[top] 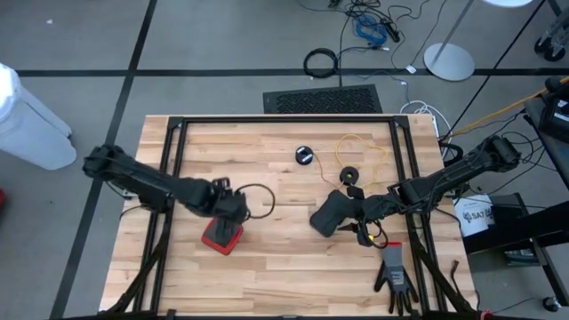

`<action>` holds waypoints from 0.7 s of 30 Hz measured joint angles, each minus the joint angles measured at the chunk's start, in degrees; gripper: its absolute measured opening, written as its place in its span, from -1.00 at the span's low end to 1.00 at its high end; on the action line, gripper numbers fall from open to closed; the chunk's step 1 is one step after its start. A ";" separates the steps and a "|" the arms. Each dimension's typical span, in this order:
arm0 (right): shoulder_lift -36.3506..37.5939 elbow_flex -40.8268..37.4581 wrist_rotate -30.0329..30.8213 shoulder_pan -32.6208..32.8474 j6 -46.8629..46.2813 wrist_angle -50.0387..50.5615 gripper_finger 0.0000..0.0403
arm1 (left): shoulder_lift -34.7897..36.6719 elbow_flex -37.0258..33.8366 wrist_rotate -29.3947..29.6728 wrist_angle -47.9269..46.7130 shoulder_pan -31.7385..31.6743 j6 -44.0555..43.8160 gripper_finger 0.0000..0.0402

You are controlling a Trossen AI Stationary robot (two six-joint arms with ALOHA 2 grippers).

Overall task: Coil cords
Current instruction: Move the black-red case to the top left

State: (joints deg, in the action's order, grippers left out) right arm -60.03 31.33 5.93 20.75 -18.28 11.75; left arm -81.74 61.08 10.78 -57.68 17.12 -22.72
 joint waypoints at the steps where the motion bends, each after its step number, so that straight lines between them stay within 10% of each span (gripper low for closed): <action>1: 0.00 0.00 0.01 0.00 -0.02 -0.04 -0.28 | 0.38 0.01 -0.90 0.19 1.64 -1.42 0.21; 21: 0.00 0.00 -0.04 0.01 -0.27 -0.65 -0.28 | -6.67 0.02 1.39 0.24 25.15 -14.07 0.21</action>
State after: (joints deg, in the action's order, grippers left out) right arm -60.03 31.33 5.89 20.75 -18.55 11.09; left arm -88.41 61.10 12.17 -57.43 42.26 -36.79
